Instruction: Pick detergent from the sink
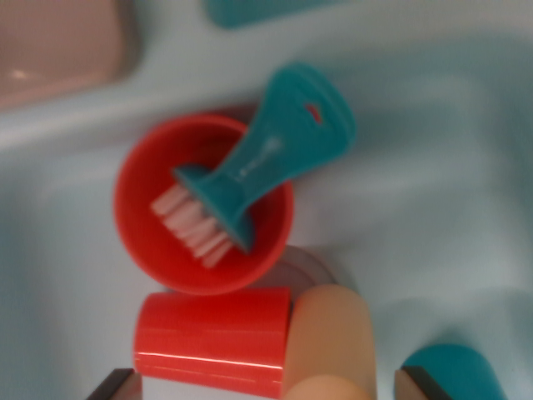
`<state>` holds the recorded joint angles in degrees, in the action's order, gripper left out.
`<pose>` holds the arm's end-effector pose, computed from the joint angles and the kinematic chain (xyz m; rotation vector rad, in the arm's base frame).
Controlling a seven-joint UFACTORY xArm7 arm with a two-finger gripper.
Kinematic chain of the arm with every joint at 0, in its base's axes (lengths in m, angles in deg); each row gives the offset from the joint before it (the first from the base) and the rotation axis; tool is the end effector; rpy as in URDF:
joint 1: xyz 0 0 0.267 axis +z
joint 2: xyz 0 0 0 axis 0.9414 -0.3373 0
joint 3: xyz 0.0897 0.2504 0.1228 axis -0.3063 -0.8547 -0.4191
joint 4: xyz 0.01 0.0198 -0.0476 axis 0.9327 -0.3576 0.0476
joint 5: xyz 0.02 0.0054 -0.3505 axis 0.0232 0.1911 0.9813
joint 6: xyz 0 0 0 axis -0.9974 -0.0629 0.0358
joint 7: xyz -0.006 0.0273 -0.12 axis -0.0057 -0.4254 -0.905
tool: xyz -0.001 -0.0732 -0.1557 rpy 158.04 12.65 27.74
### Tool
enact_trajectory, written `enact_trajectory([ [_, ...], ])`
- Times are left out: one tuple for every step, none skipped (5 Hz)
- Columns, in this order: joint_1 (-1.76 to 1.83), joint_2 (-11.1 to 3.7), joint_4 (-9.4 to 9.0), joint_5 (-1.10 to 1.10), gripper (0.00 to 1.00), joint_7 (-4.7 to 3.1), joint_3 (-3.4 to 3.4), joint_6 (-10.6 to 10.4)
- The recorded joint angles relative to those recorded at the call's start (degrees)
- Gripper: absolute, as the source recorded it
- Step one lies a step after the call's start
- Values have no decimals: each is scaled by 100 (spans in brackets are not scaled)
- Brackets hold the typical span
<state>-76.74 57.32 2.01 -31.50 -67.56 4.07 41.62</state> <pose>0.4343 -0.0860 0.1058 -3.0246 0.3659 0.1725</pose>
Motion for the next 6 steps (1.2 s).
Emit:
enact_trajectory([
  [-21,-33,-127,-16,0,-8,21,-135],
  [-21,-33,-127,-16,0,-8,21,-135],
  [-38,-58,-225,-29,0,-14,37,-239],
  [-38,-58,-225,-29,0,-14,37,-239],
  [-48,-73,-283,-36,0,-17,46,-301],
  [-48,-73,-283,-36,0,-17,46,-301],
])
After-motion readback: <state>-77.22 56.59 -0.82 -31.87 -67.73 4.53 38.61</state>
